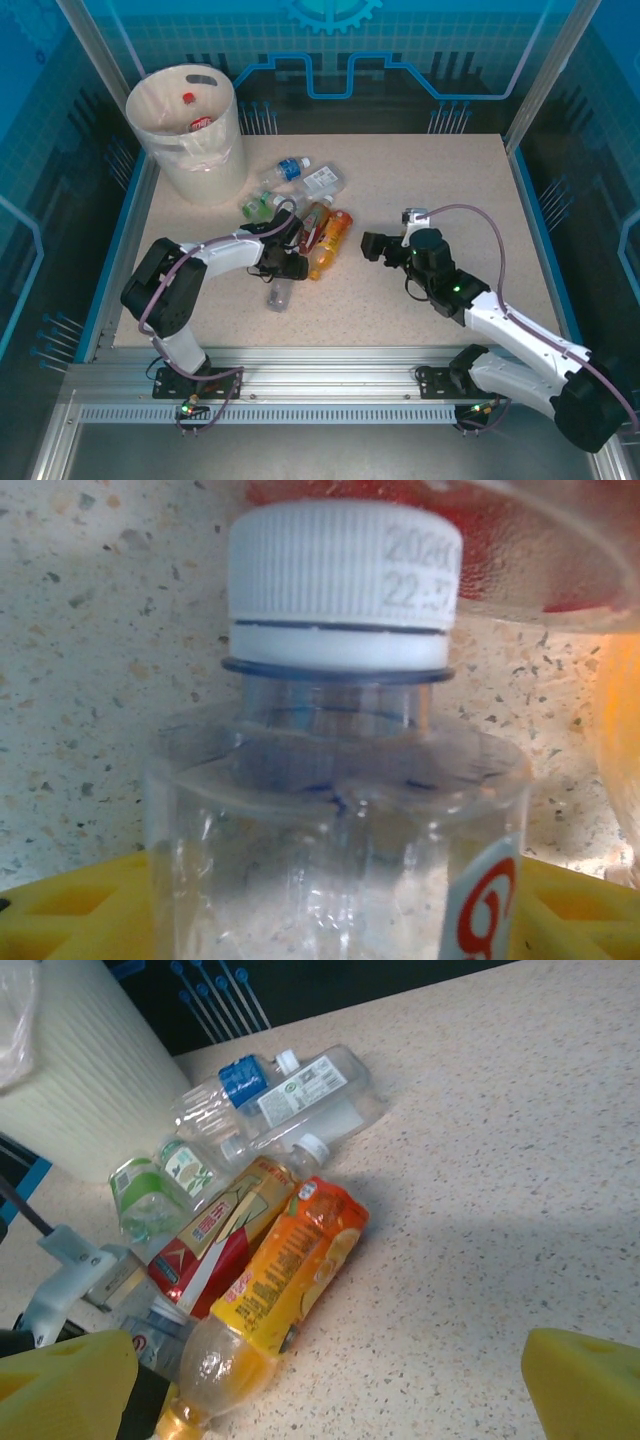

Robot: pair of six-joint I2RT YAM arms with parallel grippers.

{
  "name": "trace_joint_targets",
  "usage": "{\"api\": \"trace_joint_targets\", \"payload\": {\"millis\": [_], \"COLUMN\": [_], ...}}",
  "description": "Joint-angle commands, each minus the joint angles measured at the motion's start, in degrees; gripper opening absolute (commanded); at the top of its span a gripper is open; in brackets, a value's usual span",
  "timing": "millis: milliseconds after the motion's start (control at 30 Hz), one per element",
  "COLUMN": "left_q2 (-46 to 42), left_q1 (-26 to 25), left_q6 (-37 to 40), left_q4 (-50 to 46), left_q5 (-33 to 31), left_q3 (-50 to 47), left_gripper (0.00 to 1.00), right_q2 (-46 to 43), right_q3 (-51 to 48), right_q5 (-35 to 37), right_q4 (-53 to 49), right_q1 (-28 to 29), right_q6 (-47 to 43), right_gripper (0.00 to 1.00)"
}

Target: Put the plastic bottles in the bin

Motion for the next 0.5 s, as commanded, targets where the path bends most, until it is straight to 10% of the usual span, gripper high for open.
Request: {"api": "trace_joint_targets", "payload": {"millis": [0, 467], "left_q2": [-0.2, -8.2], "left_q1": [-0.3, 0.6], "left_q6": [-1.5, -5.4], "left_q4": [1.8, 7.6], "left_q5": [0.7, -1.2], "left_q3": [-2.9, -9.9], "left_gripper": [0.65, 0.55], "right_q2": [1.4, 2.3], "right_q3": [0.9, 1.9], "right_q5": [-4.0, -8.6], "right_q4": [2.3, 7.1], "right_q1": [-0.6, -0.3], "right_q6": [-4.5, -4.1], "right_gripper": [1.00, 1.00]}}
